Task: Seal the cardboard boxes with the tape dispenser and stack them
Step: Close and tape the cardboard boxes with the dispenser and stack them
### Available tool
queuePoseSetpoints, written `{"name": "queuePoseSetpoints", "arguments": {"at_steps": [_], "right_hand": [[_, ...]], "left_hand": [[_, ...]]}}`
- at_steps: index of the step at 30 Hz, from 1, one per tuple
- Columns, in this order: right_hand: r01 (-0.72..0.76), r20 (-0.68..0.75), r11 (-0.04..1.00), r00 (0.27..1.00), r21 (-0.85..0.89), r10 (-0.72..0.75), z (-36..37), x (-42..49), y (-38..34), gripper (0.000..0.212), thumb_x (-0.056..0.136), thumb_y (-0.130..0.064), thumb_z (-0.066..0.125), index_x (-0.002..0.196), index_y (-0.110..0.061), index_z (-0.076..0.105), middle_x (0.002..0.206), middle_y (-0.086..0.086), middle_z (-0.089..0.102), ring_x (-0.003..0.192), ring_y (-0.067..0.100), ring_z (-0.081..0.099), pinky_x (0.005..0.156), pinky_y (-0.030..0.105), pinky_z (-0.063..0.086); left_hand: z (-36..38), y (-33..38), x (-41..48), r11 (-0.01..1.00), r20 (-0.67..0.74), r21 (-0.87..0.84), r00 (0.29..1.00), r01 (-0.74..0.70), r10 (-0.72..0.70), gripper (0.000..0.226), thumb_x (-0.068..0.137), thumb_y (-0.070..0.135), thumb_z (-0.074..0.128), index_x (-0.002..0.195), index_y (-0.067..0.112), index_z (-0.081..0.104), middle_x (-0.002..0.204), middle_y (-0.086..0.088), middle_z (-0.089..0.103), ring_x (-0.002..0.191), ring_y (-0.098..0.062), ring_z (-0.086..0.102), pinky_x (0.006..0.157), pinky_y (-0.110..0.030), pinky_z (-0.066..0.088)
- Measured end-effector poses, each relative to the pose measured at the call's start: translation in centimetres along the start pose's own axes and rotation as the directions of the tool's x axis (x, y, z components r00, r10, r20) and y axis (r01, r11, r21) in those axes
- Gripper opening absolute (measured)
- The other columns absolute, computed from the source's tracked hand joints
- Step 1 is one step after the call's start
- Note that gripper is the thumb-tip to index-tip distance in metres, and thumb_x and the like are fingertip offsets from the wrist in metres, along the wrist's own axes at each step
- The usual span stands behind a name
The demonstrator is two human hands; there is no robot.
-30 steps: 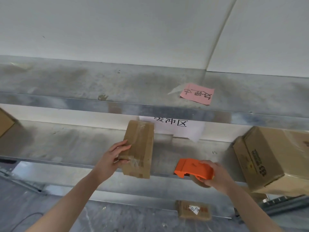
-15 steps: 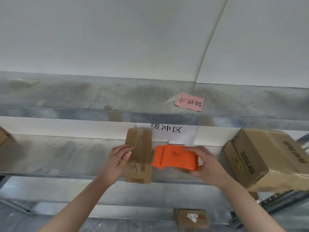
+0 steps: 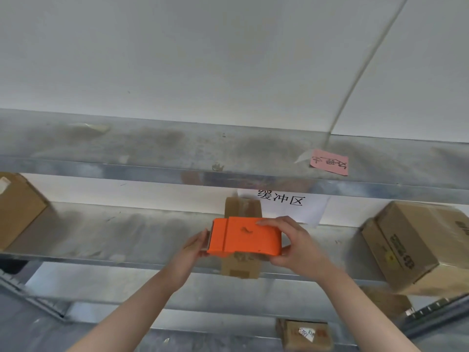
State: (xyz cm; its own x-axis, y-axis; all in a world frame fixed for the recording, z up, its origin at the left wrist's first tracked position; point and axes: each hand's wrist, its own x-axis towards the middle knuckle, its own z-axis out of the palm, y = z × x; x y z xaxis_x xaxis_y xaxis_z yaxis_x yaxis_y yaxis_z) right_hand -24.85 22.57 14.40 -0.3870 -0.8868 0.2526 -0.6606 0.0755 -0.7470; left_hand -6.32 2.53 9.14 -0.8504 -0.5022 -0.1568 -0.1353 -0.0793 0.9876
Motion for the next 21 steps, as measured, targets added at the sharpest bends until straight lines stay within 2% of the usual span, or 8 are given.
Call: {"name": "queuePoseSetpoints", "arguments": {"at_steps": [2, 4, 6, 9, 11, 13, 16, 21], "right_hand": [[-0.016, -0.003, 0.999, 1.000, -0.035, 0.016, 0.7, 0.1, -0.1, 0.072, 0.065, -0.023, 0.085, 0.125, -0.048, 0.054, 0.119, -0.013, 0.053, 0.111, 0.008, 0.053, 0.083, 0.012, 0.047], [-0.085, 0.006, 0.995, 0.996, -0.043, 0.085, 0.9, 0.3, -0.5, 0.070, 0.067, -0.016, 0.085, 0.123, -0.048, 0.055, 0.118, -0.016, 0.056, 0.109, 0.002, 0.053, 0.086, 0.006, 0.039], [-0.235, 0.043, 0.969, 0.972, 0.080, 0.232, 0.8, 0.4, -0.8, 0.059, 0.073, -0.016, 0.083, 0.119, -0.043, 0.058, 0.114, -0.012, 0.060, 0.102, 0.002, 0.057, 0.081, 0.006, 0.042], [-0.530, 0.192, 0.715, 0.843, 0.457, 0.503, 0.6, 0.2, -0.9, 0.040, 0.082, -0.021, 0.077, 0.118, -0.034, 0.063, 0.112, 0.011, 0.062, 0.100, 0.021, 0.065, 0.068, 0.031, 0.059], [-0.621, 0.253, 0.551, 0.760, 0.558, 0.599, 0.5, -0.1, -0.6, 0.031, 0.086, -0.023, 0.072, 0.116, -0.029, 0.065, 0.113, 0.013, 0.063, 0.106, 0.027, 0.064, 0.068, 0.042, 0.060], [-0.660, 0.295, 0.452, 0.708, 0.600, 0.642, 0.4, -0.3, -0.1, 0.025, 0.090, -0.024, 0.067, 0.115, -0.025, 0.066, 0.111, 0.009, 0.063, 0.109, 0.026, 0.062, 0.070, 0.044, 0.060], [-0.678, 0.325, 0.380, 0.674, 0.629, 0.664, 0.3, -0.5, 0.8, 0.026, 0.090, -0.027, 0.067, 0.115, -0.021, 0.069, 0.105, 0.008, 0.063, 0.100, 0.024, 0.066, 0.075, 0.046, 0.059], [-0.700, 0.369, 0.276, 0.620, 0.658, 0.693, 0.5, -0.4, 2.0, 0.035, 0.083, -0.033, 0.072, 0.111, -0.013, 0.070, 0.110, 0.014, 0.067, 0.094, 0.024, 0.071, 0.077, 0.047, 0.059]], "left_hand": [[0.1, -0.6, -0.4, 1.000, 0.050, -0.012, 0.998, 0.025, -0.025, 0.047, 0.072, 0.050, 0.066, 0.111, 0.023, 0.067, 0.107, 0.003, 0.071, 0.103, -0.015, 0.064, 0.085, -0.028, 0.047], [0.4, -1.2, -0.8, 0.999, 0.109, -0.010, 0.993, 0.047, -0.046, 0.037, 0.076, 0.034, 0.062, 0.112, 0.024, 0.065, 0.106, 0.007, 0.070, 0.104, -0.012, 0.062, 0.084, -0.025, 0.047], [0.6, -1.8, -0.8, 0.999, 0.137, 0.023, 0.990, 0.042, -0.045, 0.039, 0.079, 0.034, 0.060, 0.117, 0.025, 0.062, 0.115, 0.005, 0.067, 0.109, -0.012, 0.061, 0.087, -0.026, 0.049], [0.5, -1.8, -0.8, 0.998, 0.115, 0.044, 0.992, 0.052, -0.057, 0.052, 0.072, 0.044, 0.064, 0.120, 0.025, 0.060, 0.124, -0.001, 0.061, 0.112, -0.014, 0.060, 0.086, -0.023, 0.049], [0.4, -1.7, -0.8, 0.997, 0.099, 0.059, 0.993, 0.051, -0.057, 0.047, 0.073, 0.041, 0.063, 0.118, 0.026, 0.060, 0.123, -0.002, 0.061, 0.109, -0.014, 0.061, 0.083, -0.020, 0.049], [0.4, -1.7, -0.6, 0.997, 0.085, 0.051, 0.995, 0.053, -0.057, 0.042, 0.077, 0.038, 0.060, 0.117, 0.025, 0.061, 0.120, -0.006, 0.061, 0.102, -0.012, 0.063, 0.081, -0.021, 0.050], [1.1, -1.5, -0.4, 0.998, 0.074, 0.017, 0.995, 0.068, -0.069, 0.042, 0.079, 0.040, 0.058, 0.115, 0.019, 0.063, 0.118, -0.013, 0.061, 0.092, -0.011, 0.063, 0.077, -0.021, 0.049], [3.0, -1.0, -0.3, 0.993, 0.140, 0.106, 0.988, 0.053, -0.067, 0.036, 0.080, 0.044, 0.058, 0.111, 0.025, 0.061, 0.113, 0.001, 0.059, 0.097, -0.009, 0.063, 0.084, -0.024, 0.050]]}}
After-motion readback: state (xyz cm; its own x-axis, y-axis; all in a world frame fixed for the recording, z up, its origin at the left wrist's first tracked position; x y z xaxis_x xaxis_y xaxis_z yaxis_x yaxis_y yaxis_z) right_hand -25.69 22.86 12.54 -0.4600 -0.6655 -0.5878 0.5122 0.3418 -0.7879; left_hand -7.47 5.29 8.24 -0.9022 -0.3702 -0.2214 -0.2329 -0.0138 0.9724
